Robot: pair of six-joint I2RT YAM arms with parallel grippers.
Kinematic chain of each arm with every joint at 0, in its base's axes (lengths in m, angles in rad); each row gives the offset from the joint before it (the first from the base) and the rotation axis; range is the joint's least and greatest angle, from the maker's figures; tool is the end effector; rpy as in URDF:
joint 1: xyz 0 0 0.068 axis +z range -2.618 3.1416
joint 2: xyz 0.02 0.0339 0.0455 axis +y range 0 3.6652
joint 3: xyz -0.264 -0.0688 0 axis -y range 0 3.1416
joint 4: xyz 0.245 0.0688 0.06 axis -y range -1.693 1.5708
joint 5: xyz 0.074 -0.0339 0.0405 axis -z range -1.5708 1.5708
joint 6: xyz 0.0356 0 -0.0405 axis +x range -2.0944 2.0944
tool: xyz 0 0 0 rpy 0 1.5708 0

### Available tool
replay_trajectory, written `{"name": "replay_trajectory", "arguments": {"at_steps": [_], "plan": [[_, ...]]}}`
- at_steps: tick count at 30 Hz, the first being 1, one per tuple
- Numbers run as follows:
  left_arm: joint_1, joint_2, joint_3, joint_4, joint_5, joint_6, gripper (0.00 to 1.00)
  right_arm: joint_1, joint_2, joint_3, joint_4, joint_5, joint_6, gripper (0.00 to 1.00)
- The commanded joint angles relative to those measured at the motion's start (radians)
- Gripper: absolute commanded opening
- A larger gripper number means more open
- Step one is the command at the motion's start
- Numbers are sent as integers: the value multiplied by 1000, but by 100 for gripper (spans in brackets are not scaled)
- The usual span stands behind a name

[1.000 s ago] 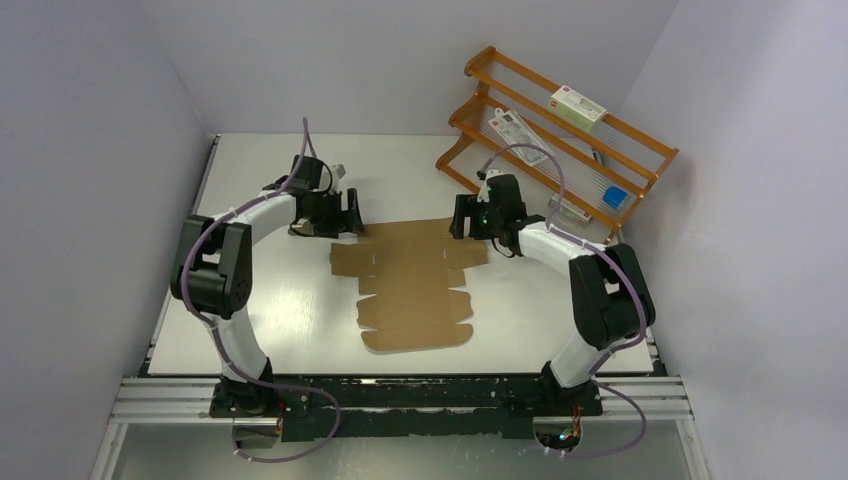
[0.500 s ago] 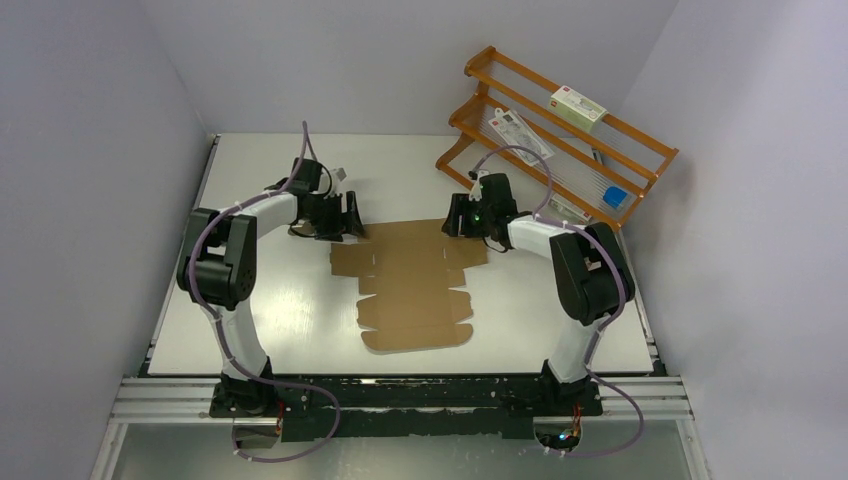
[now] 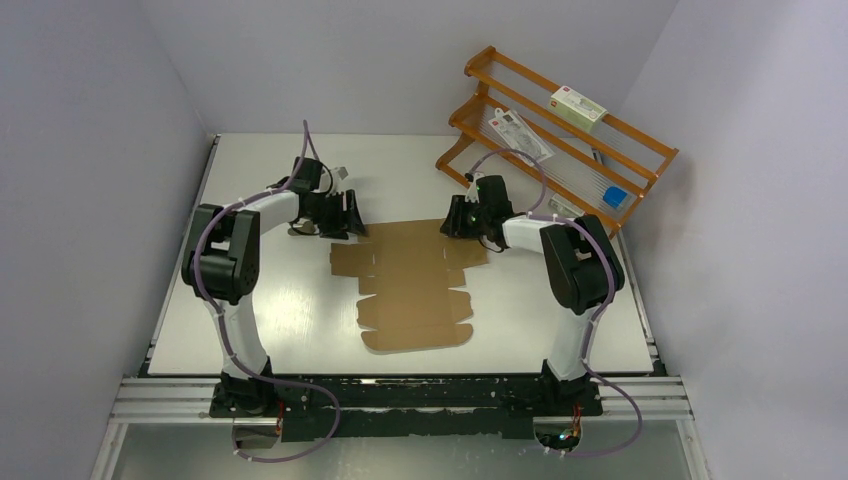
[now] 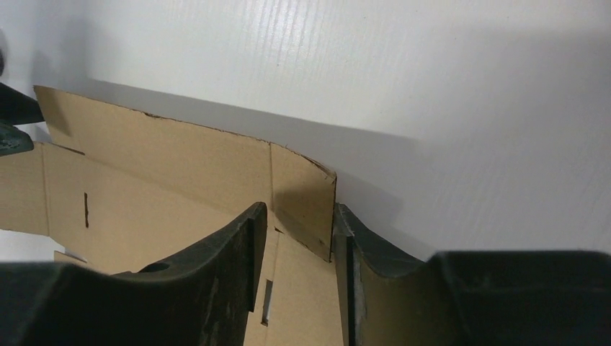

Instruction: Fold the paper box

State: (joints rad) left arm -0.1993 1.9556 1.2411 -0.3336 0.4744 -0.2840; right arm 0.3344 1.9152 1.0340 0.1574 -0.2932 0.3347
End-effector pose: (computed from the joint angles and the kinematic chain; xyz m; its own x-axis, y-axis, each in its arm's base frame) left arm 0.3852 -0.0944 0.1514 -0.9273 -0.0670 -0.3683 0.1457 0.8418 -0.5198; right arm 0.3672 0.1385 0.1396 -0.7612 0.0684 -0.6448 -0.2845 0.8584 0.4269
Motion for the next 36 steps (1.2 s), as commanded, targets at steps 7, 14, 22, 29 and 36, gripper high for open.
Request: {"name": "replay_trajectory", "arguments": {"at_steps": [7, 14, 22, 29, 36], "plan": [[17, 57, 0, 66, 105, -13, 55, -6, 23, 5, 50, -56, 14, 34], [15, 111, 36, 97, 144, -52, 43, -6, 27, 12, 41, -68, 9, 25], [15, 101, 48, 74, 120, -43, 31, -4, 13, 6, 31, -62, 1, 19], [-11, 67, 54, 43, 35, -34, 16, 35, -22, 26, -57, 79, -40, 2], [-94, -2, 57, -21, -183, -39, 10, 122, -31, 95, -189, 312, -77, 0]]}}
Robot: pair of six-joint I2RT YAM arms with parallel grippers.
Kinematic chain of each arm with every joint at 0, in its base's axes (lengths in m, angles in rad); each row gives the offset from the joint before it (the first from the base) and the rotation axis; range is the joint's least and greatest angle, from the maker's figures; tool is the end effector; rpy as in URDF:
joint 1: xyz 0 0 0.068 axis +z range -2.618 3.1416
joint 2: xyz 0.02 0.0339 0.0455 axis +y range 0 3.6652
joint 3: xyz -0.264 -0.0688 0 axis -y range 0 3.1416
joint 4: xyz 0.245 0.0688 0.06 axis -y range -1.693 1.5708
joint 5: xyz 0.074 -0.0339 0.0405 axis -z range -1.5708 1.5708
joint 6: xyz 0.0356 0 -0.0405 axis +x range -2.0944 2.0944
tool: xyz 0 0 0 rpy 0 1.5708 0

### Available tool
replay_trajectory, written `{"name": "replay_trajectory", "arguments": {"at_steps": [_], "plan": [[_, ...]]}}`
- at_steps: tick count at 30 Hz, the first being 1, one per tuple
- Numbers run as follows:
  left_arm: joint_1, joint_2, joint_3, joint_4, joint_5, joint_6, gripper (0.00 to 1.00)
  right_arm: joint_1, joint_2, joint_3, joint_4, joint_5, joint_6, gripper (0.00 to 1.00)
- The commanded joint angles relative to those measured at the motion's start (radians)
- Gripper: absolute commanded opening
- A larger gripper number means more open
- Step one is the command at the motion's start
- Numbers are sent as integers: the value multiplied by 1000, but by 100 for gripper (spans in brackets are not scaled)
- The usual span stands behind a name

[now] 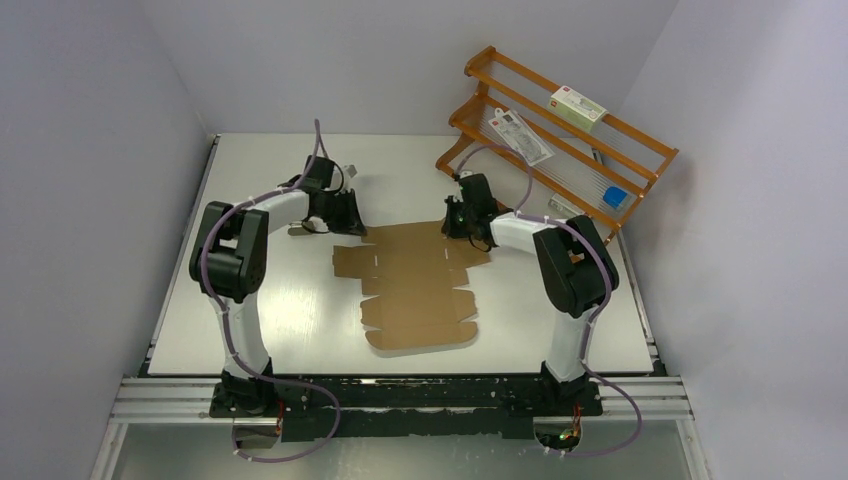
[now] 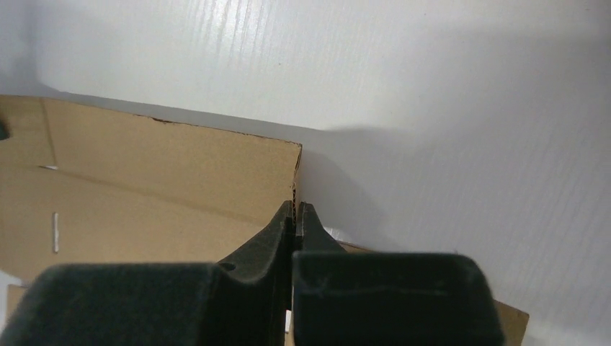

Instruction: Fold the paper box

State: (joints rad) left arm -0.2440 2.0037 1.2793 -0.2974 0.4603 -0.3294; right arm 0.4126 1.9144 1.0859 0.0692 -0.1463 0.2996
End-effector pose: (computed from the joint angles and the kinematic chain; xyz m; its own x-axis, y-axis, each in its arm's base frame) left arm 0.3933 -0.1142 0.1454 -0.9261 -0.0681 -0.3712 0.1499 0.8363 -0.5274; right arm 0.3625 0.1643 0.1469 -0.7482 -0.0088 -0.6634 -0.2855 0.9069 0.3100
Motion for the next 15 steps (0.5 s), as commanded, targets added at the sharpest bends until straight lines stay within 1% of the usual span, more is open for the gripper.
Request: {"name": "replay_trajectory", "arguments": {"at_steps": [1, 4, 9, 15], "plan": [[-62, -51, 27, -74, -195, 4, 9, 53, -30, 52, -120, 196, -44, 0], [-102, -44, 56, -118, -280, 3, 5, 80, -27, 78, -166, 269, -45, 0], [-186, -27, 112, -186, -450, -2, 5, 127, -15, 120, -238, 400, -52, 0], [-251, -18, 140, -195, -493, -35, 6, 162, 0, 167, -292, 494, -50, 0]]}}
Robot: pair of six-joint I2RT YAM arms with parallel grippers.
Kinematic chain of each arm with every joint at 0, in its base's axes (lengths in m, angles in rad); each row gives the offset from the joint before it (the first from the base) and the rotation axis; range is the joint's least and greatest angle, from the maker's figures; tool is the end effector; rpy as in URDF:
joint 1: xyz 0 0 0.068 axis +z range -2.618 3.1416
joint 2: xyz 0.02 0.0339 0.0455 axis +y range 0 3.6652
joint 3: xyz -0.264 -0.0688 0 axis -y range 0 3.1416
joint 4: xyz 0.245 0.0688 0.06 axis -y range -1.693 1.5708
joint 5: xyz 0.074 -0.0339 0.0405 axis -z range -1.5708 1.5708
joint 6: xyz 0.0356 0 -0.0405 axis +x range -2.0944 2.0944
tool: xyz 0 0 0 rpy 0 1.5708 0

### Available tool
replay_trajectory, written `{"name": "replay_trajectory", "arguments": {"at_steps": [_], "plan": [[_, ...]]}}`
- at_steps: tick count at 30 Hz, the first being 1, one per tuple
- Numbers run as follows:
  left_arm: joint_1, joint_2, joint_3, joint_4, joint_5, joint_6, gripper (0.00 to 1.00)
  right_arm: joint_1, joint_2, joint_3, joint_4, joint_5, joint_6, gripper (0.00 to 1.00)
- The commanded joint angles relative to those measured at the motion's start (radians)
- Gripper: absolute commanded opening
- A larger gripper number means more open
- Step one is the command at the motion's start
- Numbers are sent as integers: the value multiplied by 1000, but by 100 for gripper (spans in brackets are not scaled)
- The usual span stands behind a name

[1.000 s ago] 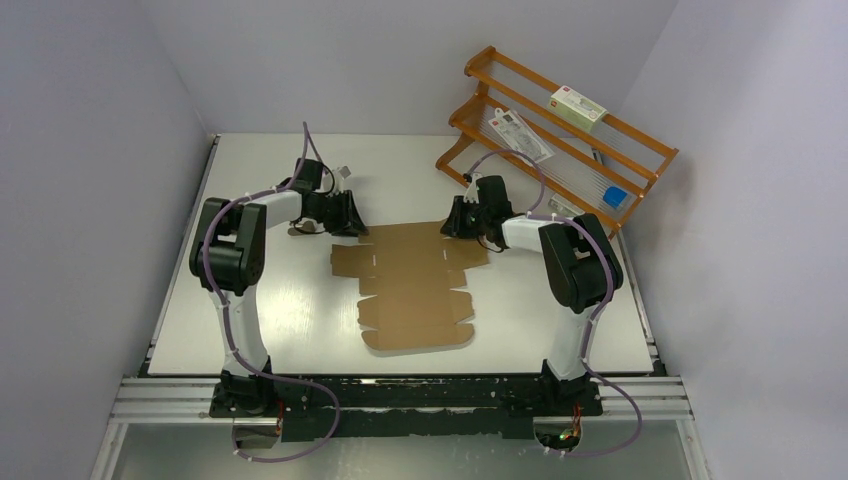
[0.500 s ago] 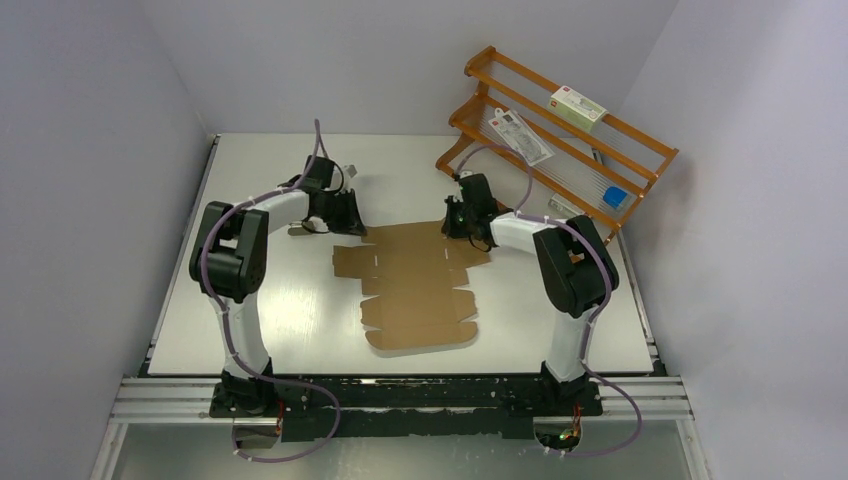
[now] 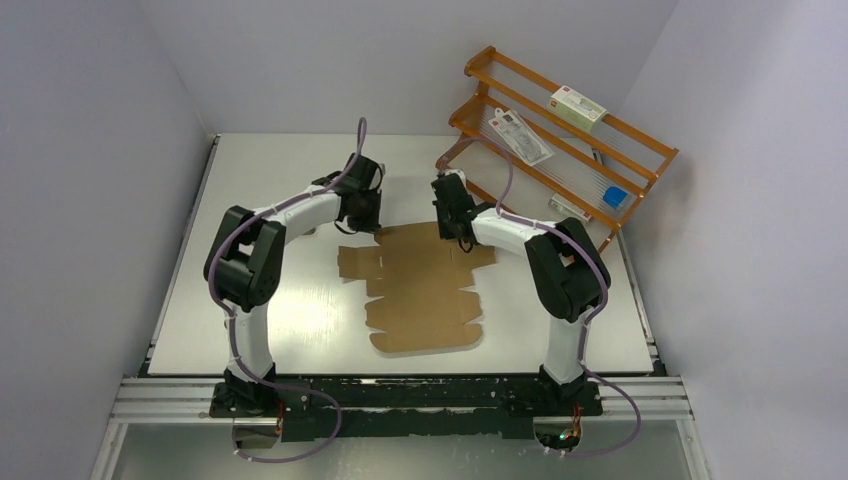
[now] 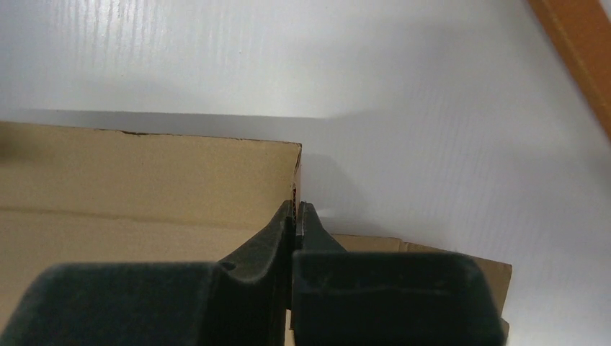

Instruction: Fold the paper box

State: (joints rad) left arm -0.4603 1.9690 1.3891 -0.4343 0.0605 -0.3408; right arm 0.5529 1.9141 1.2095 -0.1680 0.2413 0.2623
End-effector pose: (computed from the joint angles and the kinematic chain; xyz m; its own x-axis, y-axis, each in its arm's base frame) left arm 0.3736 -0.1876 0.1798 -0.8747 0.0613 -0.4808 0.1906 0.9555 -0.2250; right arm 0.3484 0.2050 0.1659 -0.7279 -0.1533 -0.6683 -0.1972 0.9803 -0.0101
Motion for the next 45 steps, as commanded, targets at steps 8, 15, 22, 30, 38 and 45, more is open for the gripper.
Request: {"name": "replay_trajectory", "arguments": {"at_steps": [8, 15, 22, 30, 38, 45], "plan": [[-43, -1, 57, -82, -103, -28, 21, 27, -12, 48, -46, 79, -8, 6], [2, -133, -33, -51, -62, -41, 57, -19, -119, -36, 3, -32, 1, 27], [89, -358, -224, -6, 71, -67, 71, -126, -354, -213, 52, -217, 28, 40], [93, -609, -465, 20, 185, -120, 76, -221, -587, -436, 83, -388, 89, 45], [92, -761, -682, 85, 260, -181, 76, -230, -675, -637, 162, -455, 154, 46], [82, -747, -764, 186, 312, -227, 73, -230, -662, -734, 267, -488, 178, 46]]}}
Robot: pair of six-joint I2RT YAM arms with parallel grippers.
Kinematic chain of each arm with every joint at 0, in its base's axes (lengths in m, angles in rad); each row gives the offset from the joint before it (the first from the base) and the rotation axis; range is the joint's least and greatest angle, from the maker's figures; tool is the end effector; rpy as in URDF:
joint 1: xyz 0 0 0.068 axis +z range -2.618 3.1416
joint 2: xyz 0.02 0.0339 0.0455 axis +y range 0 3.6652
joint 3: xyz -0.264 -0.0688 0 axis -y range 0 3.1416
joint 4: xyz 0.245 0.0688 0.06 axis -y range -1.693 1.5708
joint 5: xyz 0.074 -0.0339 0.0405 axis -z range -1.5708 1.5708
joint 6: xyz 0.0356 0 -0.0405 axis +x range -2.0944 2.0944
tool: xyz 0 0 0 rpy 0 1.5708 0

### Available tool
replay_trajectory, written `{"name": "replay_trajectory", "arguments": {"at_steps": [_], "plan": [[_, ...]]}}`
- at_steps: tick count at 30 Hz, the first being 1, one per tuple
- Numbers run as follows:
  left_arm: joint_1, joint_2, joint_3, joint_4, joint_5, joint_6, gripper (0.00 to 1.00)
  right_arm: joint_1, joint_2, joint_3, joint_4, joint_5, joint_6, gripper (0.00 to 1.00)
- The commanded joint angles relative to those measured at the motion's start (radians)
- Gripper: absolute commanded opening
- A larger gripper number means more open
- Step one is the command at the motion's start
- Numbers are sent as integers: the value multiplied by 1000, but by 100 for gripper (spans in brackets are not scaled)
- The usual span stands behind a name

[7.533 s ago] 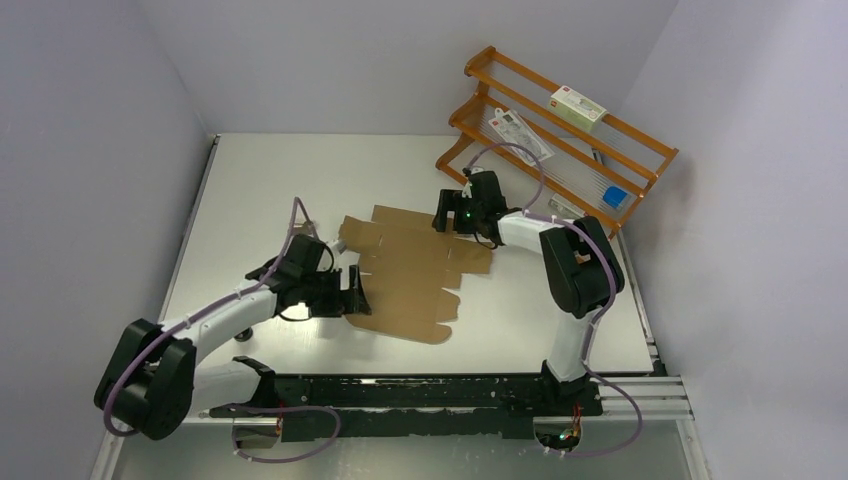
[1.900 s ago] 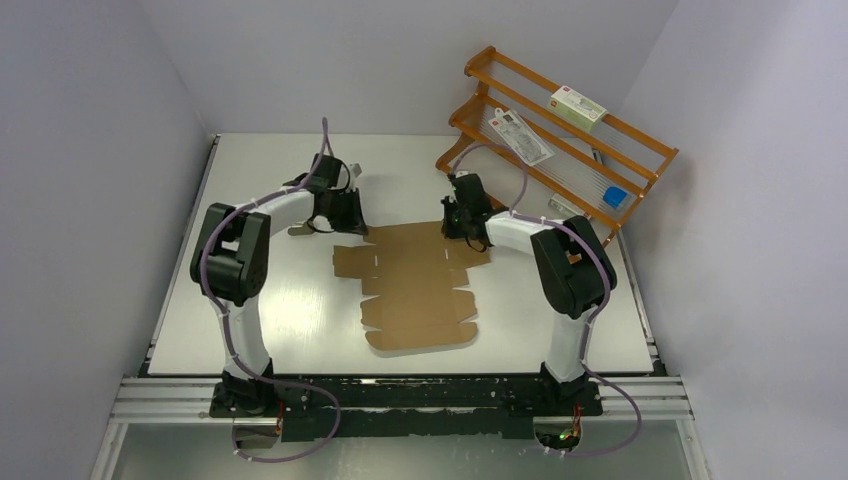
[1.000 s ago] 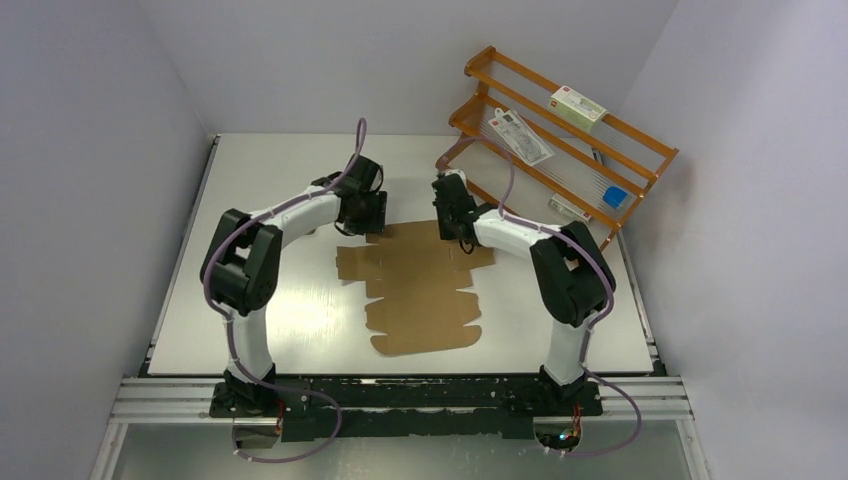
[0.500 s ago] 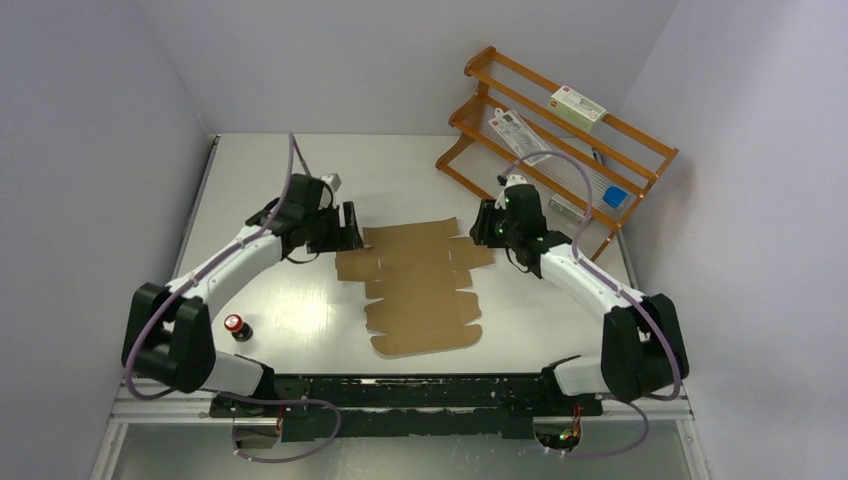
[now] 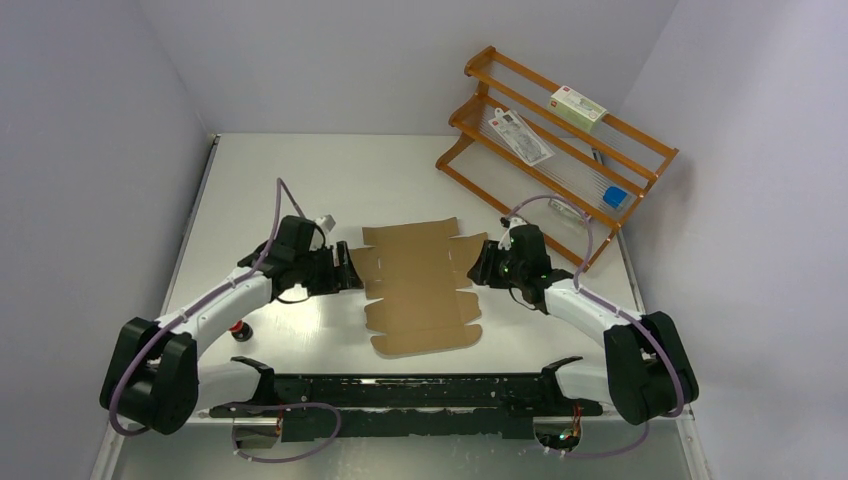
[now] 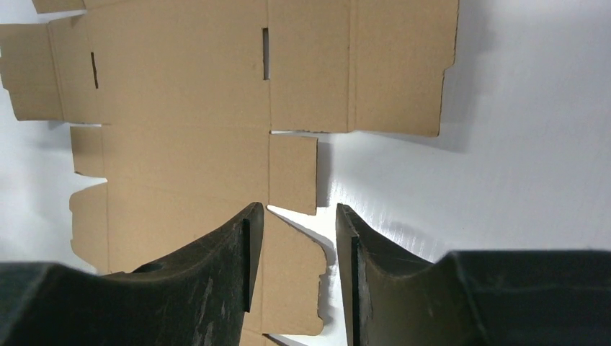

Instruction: Fold the paper box

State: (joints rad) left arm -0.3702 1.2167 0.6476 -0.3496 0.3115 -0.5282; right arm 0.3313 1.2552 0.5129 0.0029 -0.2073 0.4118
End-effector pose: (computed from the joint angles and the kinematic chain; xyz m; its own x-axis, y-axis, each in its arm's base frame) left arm 0.2129 -0.0943 0.1939 -0.9009 -0.1649 -0.4014 0.0738 0.8533 -0.5162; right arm 0.2242 0.0849 0.1697 -0.7689 0.1497 -0.6216 -0.1684 0.8904 0.4228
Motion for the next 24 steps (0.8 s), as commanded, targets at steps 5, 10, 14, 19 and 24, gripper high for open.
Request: {"name": "replay_trajectory", "arguments": {"at_steps": [5, 10, 14, 19, 24], "plan": [[-25, 59, -63, 186, 85, -74, 69, -9, 48, -66, 147, -69, 36, 46], [-63, 127, -61, 238, 69, -105, 65, -10, 109, -73, 186, -93, 40, 46], [-87, 168, -47, 256, 62, -118, 62, -9, 148, -56, 192, -119, 38, 44], [-108, 216, -32, 285, 55, -132, 60, -10, 171, -38, 193, -147, 40, 40], [-128, 243, -30, 316, 49, -144, 56, -10, 166, -35, 189, -163, 39, 33]]}}
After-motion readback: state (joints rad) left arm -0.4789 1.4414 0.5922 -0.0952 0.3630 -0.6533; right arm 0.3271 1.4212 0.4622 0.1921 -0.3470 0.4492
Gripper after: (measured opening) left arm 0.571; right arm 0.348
